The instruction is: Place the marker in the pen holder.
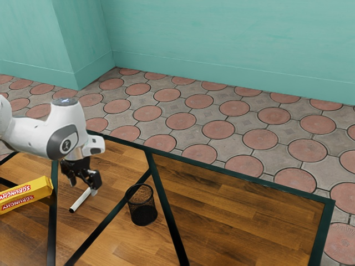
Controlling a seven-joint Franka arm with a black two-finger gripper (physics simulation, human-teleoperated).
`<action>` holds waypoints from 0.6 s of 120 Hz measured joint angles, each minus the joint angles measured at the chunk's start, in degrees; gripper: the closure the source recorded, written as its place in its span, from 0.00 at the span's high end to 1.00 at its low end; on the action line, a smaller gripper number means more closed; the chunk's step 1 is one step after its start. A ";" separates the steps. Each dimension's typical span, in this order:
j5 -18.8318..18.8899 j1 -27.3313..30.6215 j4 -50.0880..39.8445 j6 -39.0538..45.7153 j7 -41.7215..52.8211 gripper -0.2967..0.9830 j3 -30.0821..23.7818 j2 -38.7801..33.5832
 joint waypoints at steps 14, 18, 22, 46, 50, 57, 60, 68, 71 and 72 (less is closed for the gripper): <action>0.03 0.13 1.35 0.29 0.63 0.77 0.21 1.96; 0.02 0.09 1.94 0.31 0.79 0.77 0.22 2.59; -0.05 0.08 2.50 0.28 0.94 0.77 0.19 3.24; -1.16 0.01 5.43 -0.24 1.73 0.77 -0.11 7.19; -1.34 -0.03 5.45 -0.23 1.83 0.77 -0.15 7.34; -1.55 -0.01 5.47 -0.21 2.01 0.77 -0.19 7.55; -1.62 -0.01 5.47 -0.22 2.08 0.76 -0.19 7.56; -1.76 0.01 5.52 -0.40 2.25 0.73 -0.20 7.28; -1.80 0.02 5.54 -0.50 2.32 0.72 -0.20 7.19; -1.82 0.02 5.54 -0.54 2.34 0.72 -0.20 7.16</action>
